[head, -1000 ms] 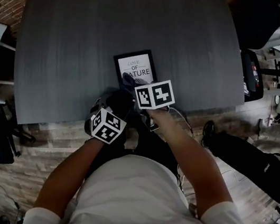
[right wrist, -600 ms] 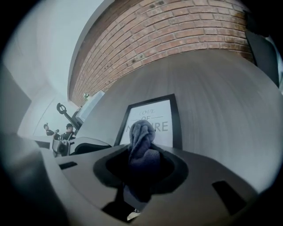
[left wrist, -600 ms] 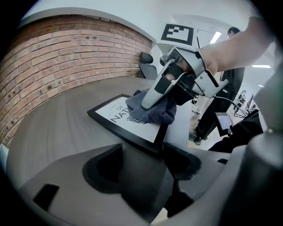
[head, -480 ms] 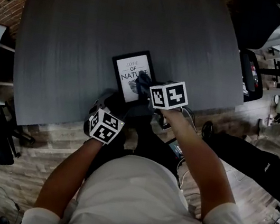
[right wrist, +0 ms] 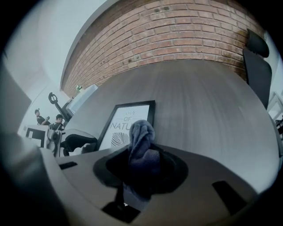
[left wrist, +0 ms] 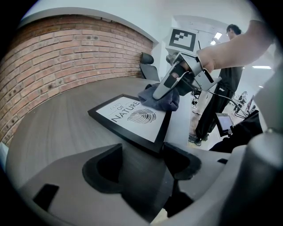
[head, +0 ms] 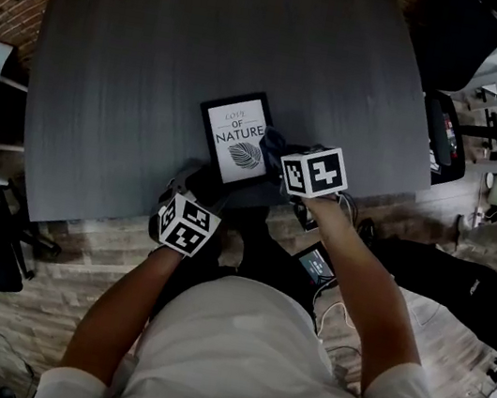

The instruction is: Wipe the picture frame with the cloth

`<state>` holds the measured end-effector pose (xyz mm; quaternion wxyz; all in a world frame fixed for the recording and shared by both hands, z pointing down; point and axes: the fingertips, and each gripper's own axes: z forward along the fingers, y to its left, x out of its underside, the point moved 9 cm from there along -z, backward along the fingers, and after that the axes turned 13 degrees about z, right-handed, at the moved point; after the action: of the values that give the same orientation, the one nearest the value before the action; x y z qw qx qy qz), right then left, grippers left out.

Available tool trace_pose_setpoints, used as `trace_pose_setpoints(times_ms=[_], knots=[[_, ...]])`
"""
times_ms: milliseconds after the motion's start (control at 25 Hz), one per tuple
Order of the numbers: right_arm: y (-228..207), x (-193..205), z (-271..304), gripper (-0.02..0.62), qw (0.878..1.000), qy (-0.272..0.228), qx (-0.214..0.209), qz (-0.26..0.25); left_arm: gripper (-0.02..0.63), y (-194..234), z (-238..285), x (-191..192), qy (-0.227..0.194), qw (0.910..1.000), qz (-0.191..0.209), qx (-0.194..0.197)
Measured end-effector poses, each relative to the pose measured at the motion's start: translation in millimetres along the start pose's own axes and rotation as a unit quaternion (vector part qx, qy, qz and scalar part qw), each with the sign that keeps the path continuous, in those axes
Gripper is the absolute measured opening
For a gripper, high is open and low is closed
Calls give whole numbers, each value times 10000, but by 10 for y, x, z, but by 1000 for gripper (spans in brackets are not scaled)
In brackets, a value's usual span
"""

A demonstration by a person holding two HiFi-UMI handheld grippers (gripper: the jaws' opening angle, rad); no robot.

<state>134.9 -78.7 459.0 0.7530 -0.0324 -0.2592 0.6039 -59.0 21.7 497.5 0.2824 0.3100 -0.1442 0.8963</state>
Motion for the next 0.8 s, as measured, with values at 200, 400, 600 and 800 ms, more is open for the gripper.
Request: trace_pose_setpoints(times_ms=[200,400,600,800], knots=[[-84,-89,-143,115,9983,-110,467,-327,291,-12,-4,16,-6,10000,-31,-45],[-23,-274,-210,115,9983,-302,412,-293,291,-36,-28,10,-28,9999,-92,-111],[278,-489,-43,115,9988,-325,96,-355,291,-23,-55,45,-92,9997,-179,-127],[692,-710,263,116,9982,-244,-198,-517,291,-8,-51,40,-109,9998,-164,-97]])
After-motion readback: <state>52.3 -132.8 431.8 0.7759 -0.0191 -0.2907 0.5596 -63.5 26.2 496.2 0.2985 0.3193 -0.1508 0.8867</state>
